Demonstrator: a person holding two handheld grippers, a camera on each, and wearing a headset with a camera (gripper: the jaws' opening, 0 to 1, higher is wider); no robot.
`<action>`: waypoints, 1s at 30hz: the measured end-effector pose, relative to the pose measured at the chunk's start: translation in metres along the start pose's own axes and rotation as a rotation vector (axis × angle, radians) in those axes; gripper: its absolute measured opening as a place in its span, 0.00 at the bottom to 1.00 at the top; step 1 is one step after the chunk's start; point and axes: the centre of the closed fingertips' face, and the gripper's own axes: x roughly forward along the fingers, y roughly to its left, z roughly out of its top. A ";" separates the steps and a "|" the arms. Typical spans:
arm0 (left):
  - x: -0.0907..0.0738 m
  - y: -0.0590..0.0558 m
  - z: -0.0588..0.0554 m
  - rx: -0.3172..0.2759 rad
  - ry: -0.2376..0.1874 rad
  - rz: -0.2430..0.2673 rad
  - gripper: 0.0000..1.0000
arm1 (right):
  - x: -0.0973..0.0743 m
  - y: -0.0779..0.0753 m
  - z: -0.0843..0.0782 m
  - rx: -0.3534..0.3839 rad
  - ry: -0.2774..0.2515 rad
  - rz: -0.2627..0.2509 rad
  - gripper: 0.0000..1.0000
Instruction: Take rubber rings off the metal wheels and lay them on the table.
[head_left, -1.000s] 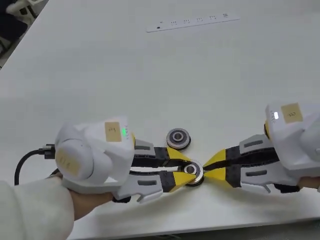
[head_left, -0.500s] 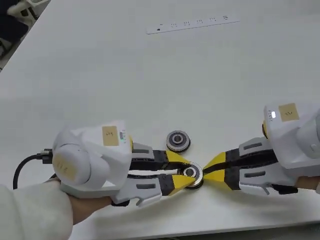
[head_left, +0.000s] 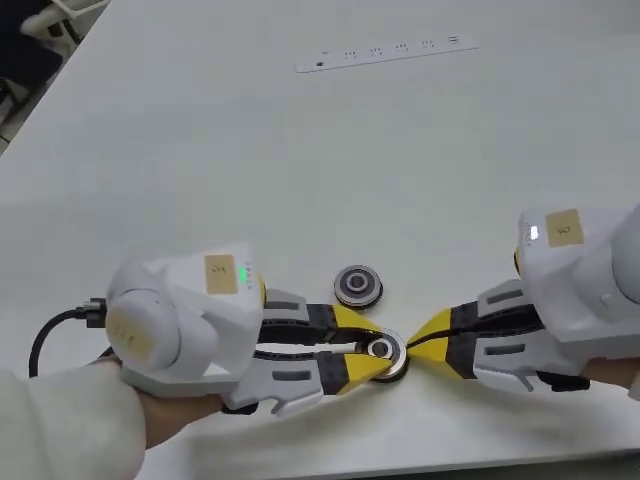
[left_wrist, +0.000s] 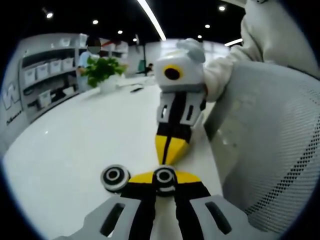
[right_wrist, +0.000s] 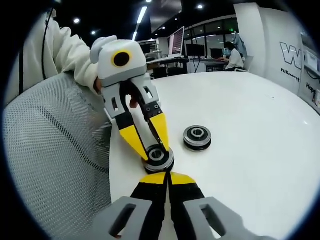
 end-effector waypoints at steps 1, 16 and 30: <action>0.000 0.000 0.000 0.001 0.000 -0.001 0.14 | -0.001 0.000 0.000 0.031 -0.001 -0.002 0.00; 0.000 0.000 0.000 0.011 -0.001 0.000 0.14 | -0.007 -0.007 0.004 0.271 -0.059 0.012 0.00; 0.000 0.000 -0.001 0.020 -0.002 -0.006 0.14 | -0.009 0.000 0.014 0.436 -0.131 0.077 0.00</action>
